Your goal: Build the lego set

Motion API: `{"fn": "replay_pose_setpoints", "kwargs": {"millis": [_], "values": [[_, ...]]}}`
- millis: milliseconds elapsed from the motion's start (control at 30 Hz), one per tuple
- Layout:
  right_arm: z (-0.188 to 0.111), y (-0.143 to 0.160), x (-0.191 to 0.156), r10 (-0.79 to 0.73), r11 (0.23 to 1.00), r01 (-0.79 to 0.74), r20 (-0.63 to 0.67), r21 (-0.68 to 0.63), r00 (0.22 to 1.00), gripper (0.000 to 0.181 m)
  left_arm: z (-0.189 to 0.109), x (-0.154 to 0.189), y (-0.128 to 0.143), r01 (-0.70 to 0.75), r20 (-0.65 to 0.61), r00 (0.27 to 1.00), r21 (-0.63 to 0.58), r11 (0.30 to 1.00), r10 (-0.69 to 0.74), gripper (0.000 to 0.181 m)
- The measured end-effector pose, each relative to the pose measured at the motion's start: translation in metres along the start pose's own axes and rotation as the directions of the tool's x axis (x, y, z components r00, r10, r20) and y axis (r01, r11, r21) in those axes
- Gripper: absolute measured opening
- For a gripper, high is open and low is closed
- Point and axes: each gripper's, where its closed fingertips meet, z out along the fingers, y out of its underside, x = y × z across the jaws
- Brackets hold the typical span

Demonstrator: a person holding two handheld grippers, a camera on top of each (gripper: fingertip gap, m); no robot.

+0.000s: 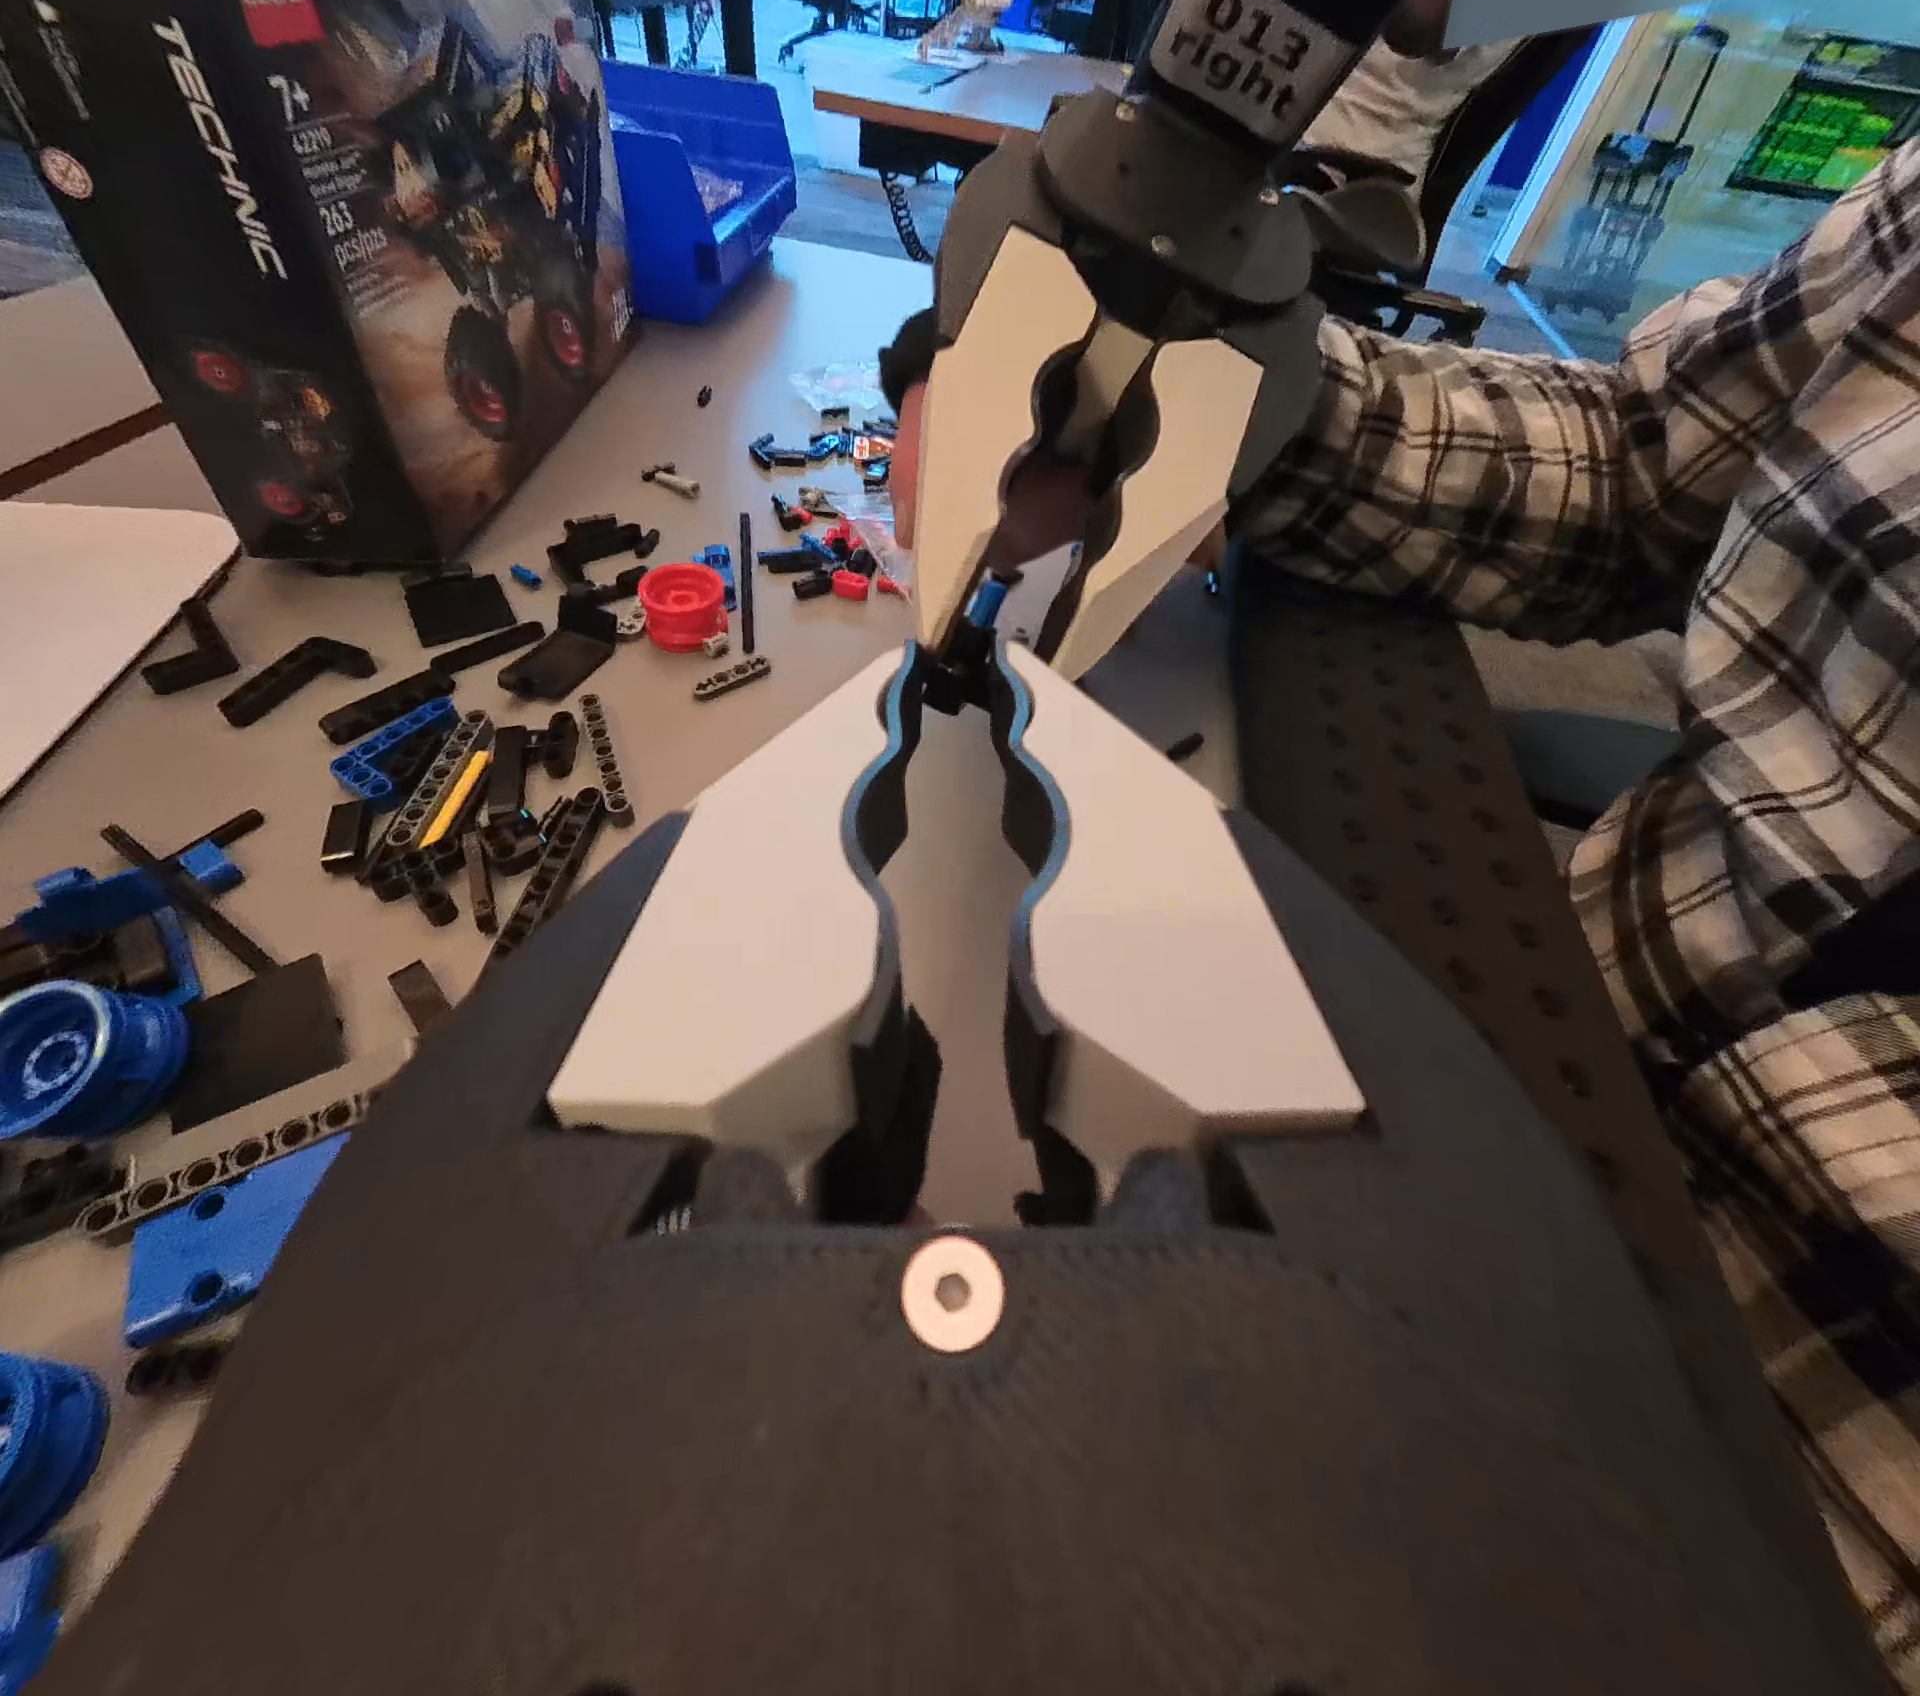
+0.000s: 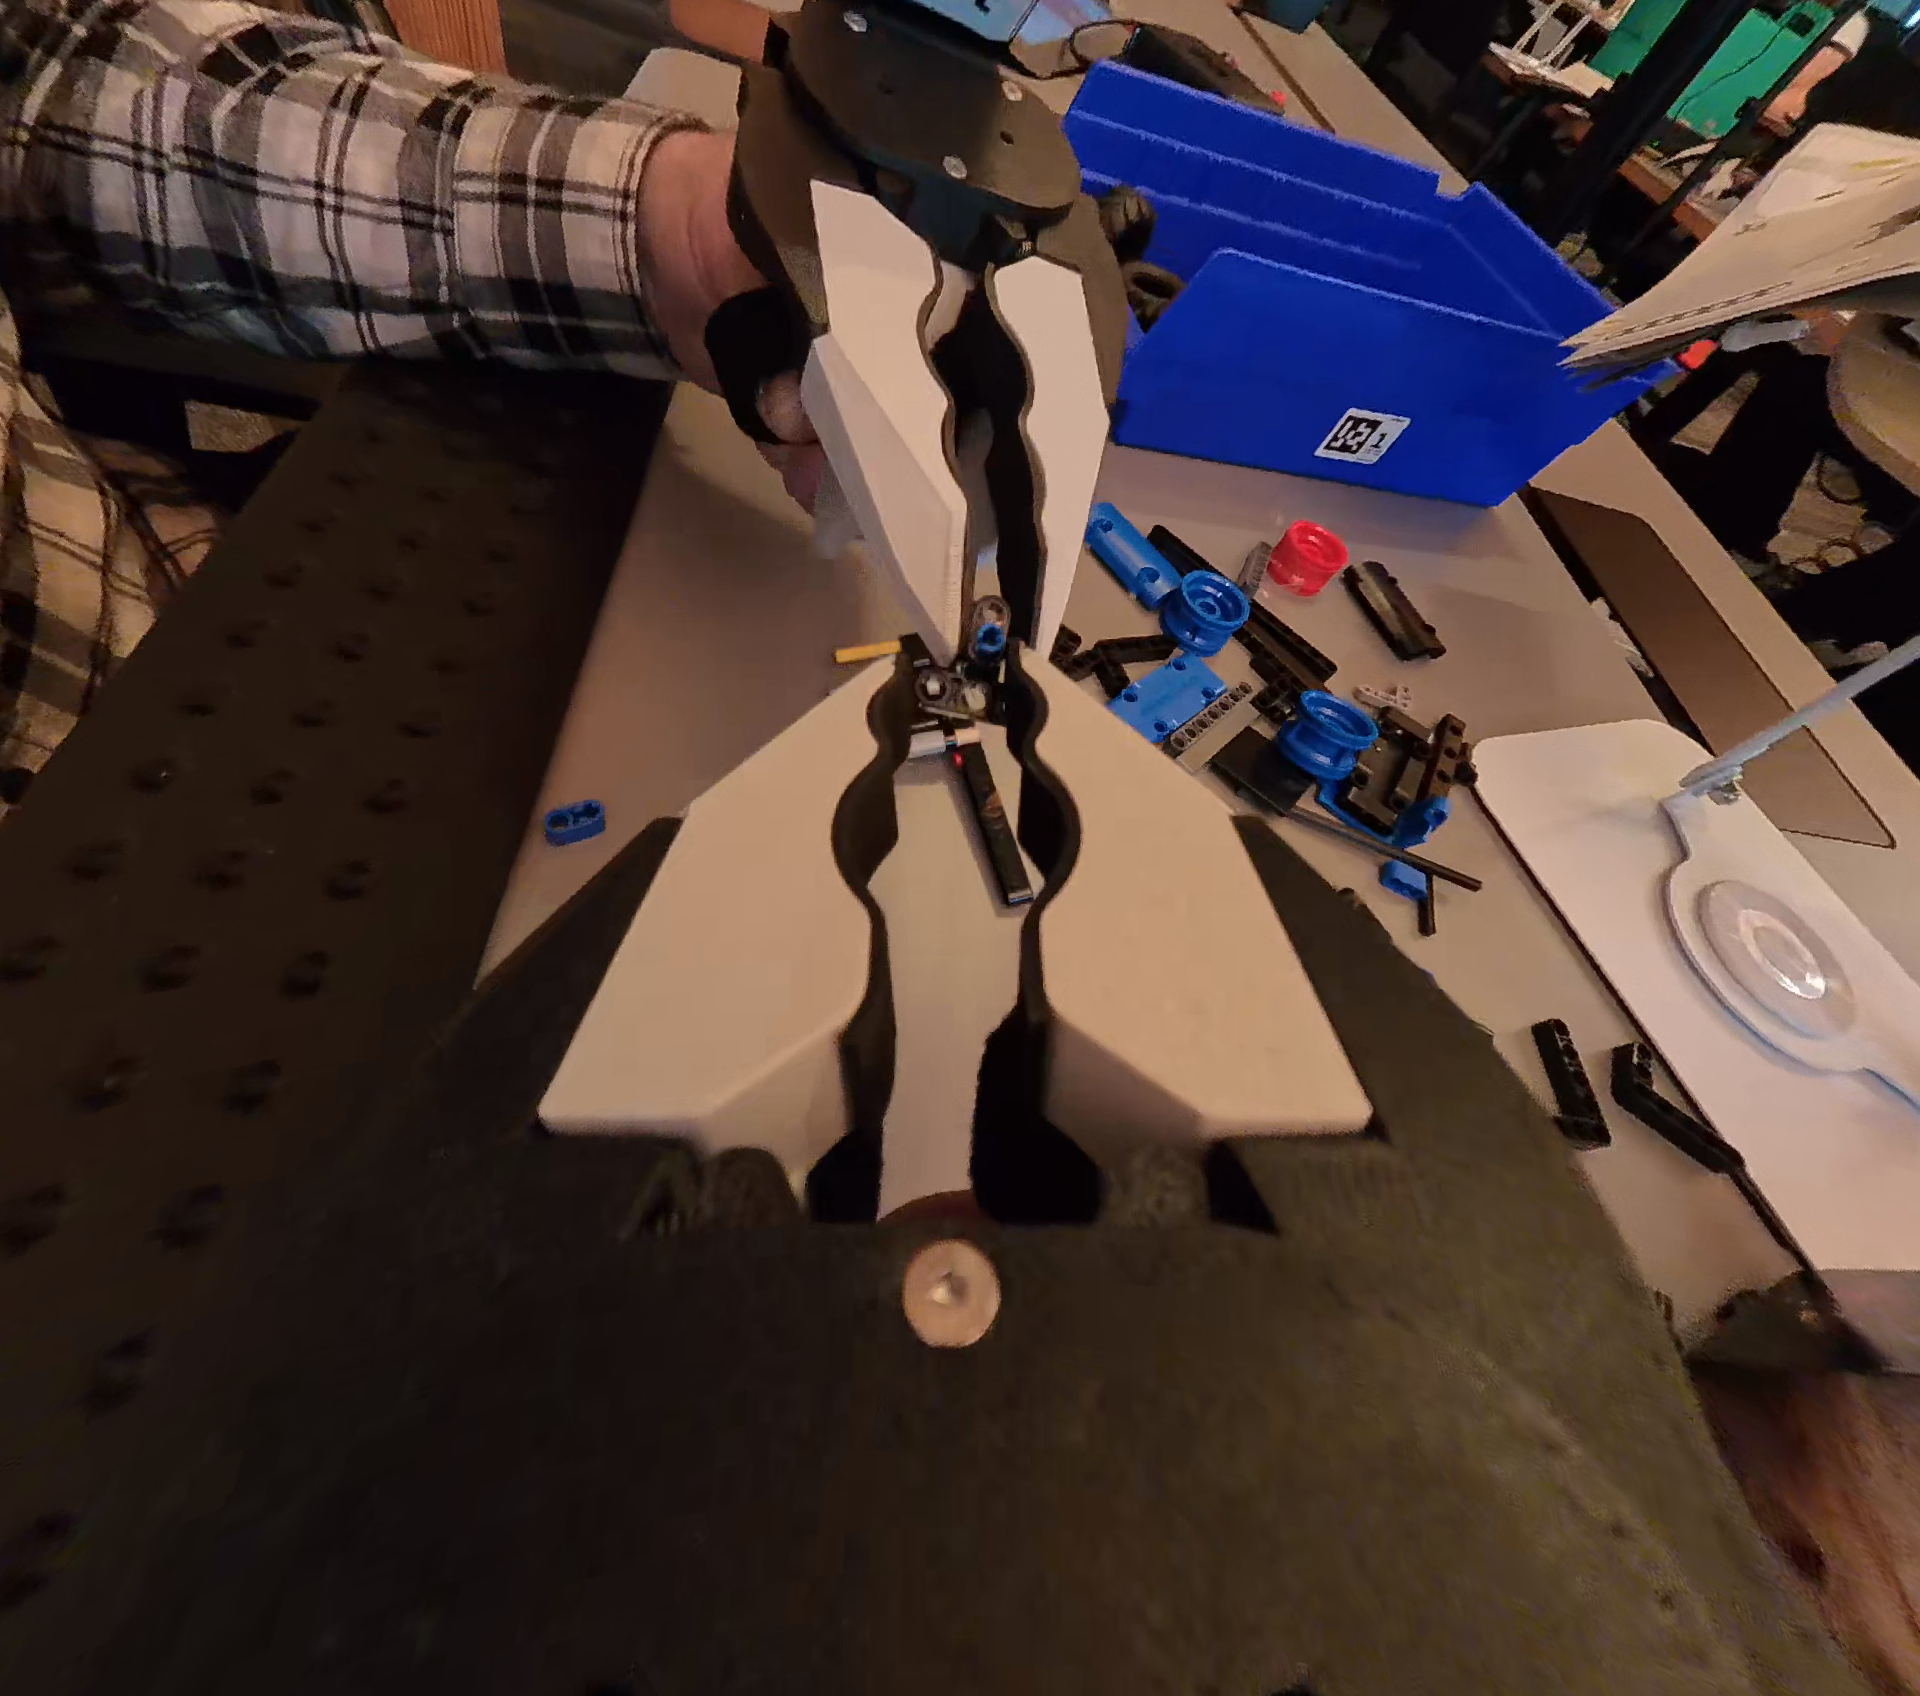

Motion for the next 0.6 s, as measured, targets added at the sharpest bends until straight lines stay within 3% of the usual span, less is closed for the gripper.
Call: {"fn": "replay_pose_setpoints", "kwargs": {"millis": [600], "values": [[-0.004,-0.013,0.021,0.150,0.983,-0.141,-0.063,0.120,0.987,0.030,-0.009,-0.018,-0.022,0.006,0.091,0.996,0.141,0.990,-0.019,0.006]]}}
